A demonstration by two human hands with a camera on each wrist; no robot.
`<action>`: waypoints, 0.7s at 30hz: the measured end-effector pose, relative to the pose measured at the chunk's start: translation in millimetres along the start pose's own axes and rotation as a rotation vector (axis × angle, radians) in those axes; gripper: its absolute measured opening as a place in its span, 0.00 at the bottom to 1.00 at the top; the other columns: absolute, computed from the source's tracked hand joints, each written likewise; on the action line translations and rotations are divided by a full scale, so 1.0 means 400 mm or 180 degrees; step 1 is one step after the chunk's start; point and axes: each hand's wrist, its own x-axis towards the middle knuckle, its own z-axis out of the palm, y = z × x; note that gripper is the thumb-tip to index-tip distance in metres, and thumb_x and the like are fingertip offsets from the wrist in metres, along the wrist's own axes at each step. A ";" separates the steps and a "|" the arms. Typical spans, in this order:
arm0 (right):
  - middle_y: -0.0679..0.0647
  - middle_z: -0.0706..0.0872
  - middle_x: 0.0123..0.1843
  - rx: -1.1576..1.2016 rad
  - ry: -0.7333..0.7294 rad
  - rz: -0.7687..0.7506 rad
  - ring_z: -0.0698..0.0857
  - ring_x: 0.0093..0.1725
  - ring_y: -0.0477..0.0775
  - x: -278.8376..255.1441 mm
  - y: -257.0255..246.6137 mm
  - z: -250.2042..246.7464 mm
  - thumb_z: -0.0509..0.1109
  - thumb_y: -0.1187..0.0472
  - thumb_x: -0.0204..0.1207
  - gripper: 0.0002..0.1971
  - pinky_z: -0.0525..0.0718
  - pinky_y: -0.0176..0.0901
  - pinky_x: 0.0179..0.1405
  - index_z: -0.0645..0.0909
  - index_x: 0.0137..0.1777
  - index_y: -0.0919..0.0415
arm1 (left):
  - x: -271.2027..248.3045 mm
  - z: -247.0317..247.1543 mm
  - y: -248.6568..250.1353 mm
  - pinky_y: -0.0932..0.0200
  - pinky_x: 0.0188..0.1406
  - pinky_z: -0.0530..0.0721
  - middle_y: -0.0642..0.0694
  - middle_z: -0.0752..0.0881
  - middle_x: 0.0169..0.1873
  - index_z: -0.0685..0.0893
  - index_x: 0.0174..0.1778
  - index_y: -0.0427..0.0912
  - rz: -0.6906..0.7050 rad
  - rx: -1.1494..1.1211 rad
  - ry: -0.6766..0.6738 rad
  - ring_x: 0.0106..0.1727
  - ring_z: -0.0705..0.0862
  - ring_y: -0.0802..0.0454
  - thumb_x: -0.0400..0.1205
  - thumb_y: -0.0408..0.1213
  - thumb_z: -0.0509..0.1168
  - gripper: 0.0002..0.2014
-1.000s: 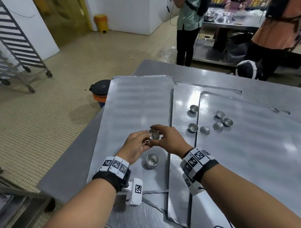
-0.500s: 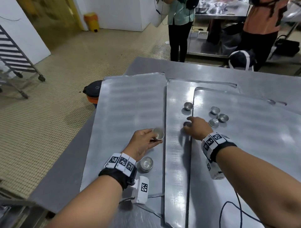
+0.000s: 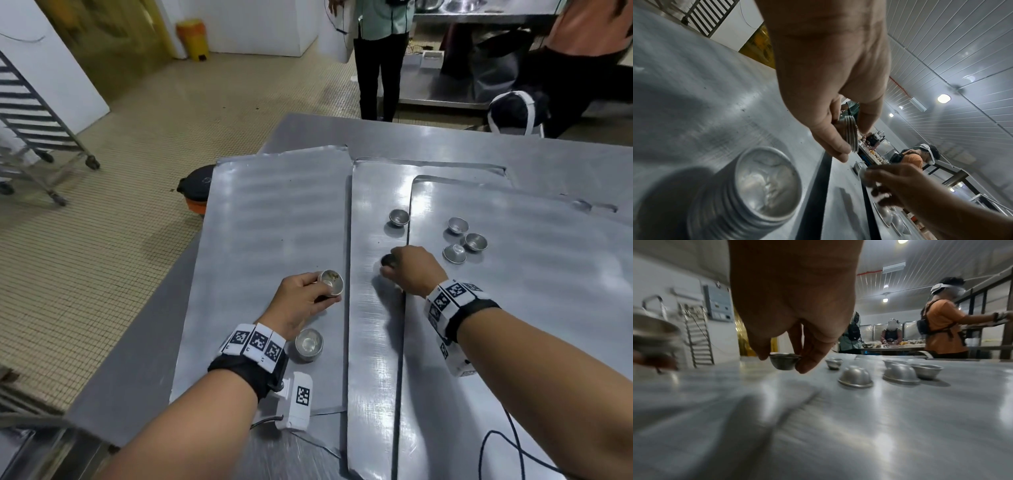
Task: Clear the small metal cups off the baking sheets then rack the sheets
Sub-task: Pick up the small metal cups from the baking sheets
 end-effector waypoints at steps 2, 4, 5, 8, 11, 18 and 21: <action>0.57 0.89 0.47 0.0333 0.0154 -0.0230 0.86 0.47 0.59 -0.022 -0.034 -0.005 0.70 0.47 0.76 0.11 0.81 0.47 0.41 0.83 0.44 0.55 | 0.003 -0.003 -0.002 0.55 0.55 0.91 0.27 0.90 0.56 0.88 0.55 0.28 0.0011 -0.0010 0.0074 0.57 0.90 0.35 0.82 0.20 0.68 0.08; 0.55 0.88 0.47 0.0678 0.0309 -0.0485 0.85 0.46 0.57 -0.052 -0.080 -0.011 0.71 0.47 0.77 0.13 0.82 0.49 0.45 0.85 0.51 0.56 | 0.007 -0.007 -0.005 0.52 0.57 0.91 0.24 0.89 0.57 0.88 0.57 0.24 0.0036 -0.0051 0.0164 0.56 0.90 0.35 0.82 0.21 0.67 0.09; 0.54 0.87 0.47 0.0800 0.0379 -0.0642 0.84 0.46 0.56 -0.068 -0.105 -0.013 0.71 0.48 0.78 0.12 0.81 0.48 0.45 0.84 0.53 0.56 | 0.009 -0.008 -0.006 0.49 0.59 0.91 0.23 0.89 0.56 0.87 0.56 0.23 0.0059 -0.0084 0.0192 0.56 0.90 0.34 0.83 0.21 0.65 0.09; 0.55 0.87 0.52 0.1081 0.0419 -0.0949 0.85 0.50 0.55 -0.108 -0.162 0.004 0.72 0.51 0.79 0.14 0.83 0.49 0.50 0.83 0.61 0.57 | 0.005 -0.011 -0.002 0.47 0.59 0.91 0.24 0.90 0.53 0.87 0.53 0.22 0.0095 -0.0201 0.0205 0.56 0.89 0.33 0.83 0.21 0.61 0.10; 0.56 0.85 0.67 0.1260 0.0316 -0.0954 0.85 0.63 0.55 -0.137 -0.195 0.027 0.73 0.52 0.79 0.26 0.84 0.51 0.62 0.77 0.75 0.60 | -0.004 -0.011 0.004 0.45 0.59 0.90 0.28 0.91 0.47 0.88 0.49 0.23 0.0116 -0.0308 0.0109 0.52 0.90 0.36 0.83 0.22 0.60 0.11; 0.56 0.82 0.72 0.1270 0.0423 -0.1039 0.83 0.67 0.55 -0.177 -0.222 0.058 0.72 0.50 0.81 0.29 0.78 0.42 0.67 0.74 0.79 0.61 | -0.023 -0.004 0.003 0.43 0.57 0.88 0.32 0.91 0.44 0.88 0.47 0.29 0.0113 -0.0419 0.0035 0.50 0.89 0.38 0.85 0.27 0.60 0.11; 0.55 0.84 0.70 0.1424 0.0433 -0.1008 0.84 0.66 0.54 -0.187 -0.215 0.062 0.73 0.49 0.80 0.28 0.82 0.49 0.67 0.75 0.78 0.59 | -0.031 0.001 0.000 0.46 0.53 0.90 0.32 0.90 0.46 0.87 0.48 0.29 0.0093 -0.0385 -0.0004 0.50 0.89 0.38 0.85 0.27 0.59 0.10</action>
